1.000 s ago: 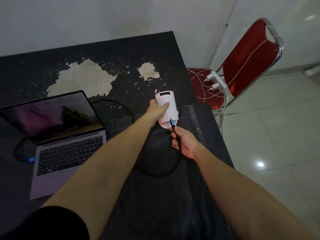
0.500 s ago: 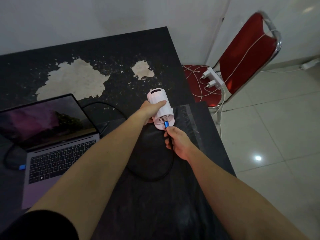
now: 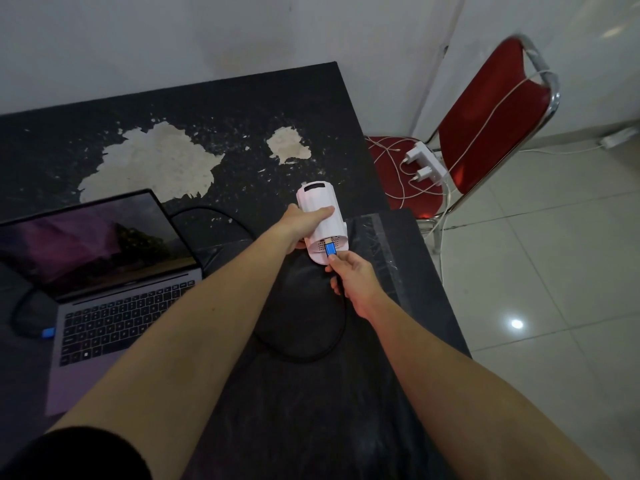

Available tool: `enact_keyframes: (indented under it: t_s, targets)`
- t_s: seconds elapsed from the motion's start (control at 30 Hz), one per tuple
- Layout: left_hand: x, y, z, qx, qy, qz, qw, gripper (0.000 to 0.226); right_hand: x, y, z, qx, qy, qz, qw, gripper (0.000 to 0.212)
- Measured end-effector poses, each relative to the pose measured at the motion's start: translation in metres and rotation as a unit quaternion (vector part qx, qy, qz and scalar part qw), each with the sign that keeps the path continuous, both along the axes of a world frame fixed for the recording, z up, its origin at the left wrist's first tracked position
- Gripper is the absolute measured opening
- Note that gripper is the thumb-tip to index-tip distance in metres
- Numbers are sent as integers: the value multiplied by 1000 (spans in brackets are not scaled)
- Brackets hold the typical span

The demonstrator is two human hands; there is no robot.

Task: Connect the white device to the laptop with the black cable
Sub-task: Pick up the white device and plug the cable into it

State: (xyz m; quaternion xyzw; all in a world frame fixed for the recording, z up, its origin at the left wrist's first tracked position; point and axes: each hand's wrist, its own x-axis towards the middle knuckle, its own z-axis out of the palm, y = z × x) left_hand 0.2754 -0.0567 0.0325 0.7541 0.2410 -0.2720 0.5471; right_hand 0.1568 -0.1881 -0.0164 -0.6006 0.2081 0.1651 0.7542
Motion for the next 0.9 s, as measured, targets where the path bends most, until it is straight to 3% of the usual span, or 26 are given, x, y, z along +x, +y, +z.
enact_keyframes:
  t_s: [0.4, 0.9]
  targets:
    - [-6, 1, -1, 57, -69, -26, 996, 92, 4, 12, 1, -68, 18, -22, 997, 12]
    - [-18, -4, -11, 65, -79, -50, 993, 81, -3, 16, -10, -98, 35, -33, 994, 12]
